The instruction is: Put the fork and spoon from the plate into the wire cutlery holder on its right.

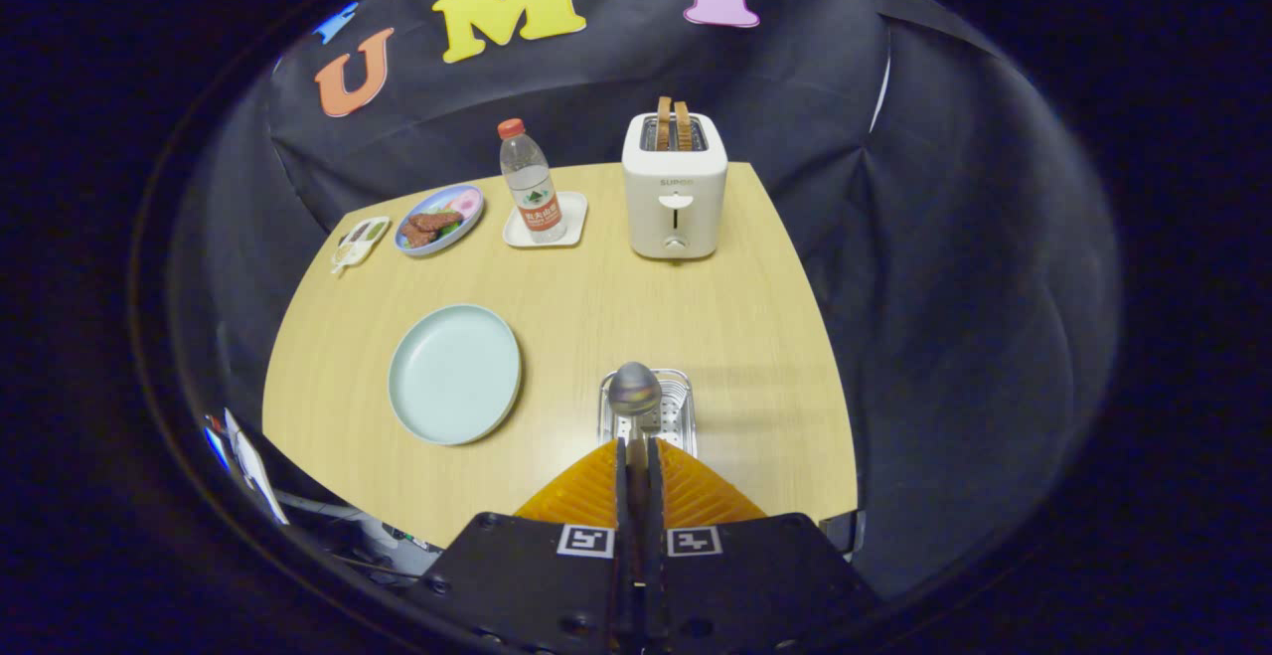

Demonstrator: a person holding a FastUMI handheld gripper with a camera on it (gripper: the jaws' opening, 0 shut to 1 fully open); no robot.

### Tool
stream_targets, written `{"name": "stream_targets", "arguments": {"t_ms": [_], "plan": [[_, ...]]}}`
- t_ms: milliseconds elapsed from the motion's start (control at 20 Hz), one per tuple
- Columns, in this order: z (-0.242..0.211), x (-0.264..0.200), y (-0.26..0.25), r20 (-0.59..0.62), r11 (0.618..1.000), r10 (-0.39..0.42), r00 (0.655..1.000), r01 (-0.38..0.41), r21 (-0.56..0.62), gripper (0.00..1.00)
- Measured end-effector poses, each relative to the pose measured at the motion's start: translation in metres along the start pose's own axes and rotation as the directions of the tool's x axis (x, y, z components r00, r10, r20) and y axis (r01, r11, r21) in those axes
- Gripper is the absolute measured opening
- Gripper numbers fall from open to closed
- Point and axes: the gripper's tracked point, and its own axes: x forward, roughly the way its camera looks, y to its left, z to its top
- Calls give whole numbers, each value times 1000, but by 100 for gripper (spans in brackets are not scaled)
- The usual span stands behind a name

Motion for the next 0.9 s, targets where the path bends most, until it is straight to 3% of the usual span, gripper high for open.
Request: {"name": "stream_targets", "arguments": {"t_ms": [400, 600, 650, 750, 900], "plan": [[5, 5, 8, -12, 1000, -25, 1000, 25, -16, 3], [8, 8, 10, 9, 1000, -22, 1000, 22, 15, 25], [8, 7, 12, 17, 1000, -7, 1000, 7, 15, 26], [11, 6, 17, 48, 1000, 4, 999, -4, 3, 41], [16, 1, 32, 100, 999, 28, 995, -26, -23, 73]]}}
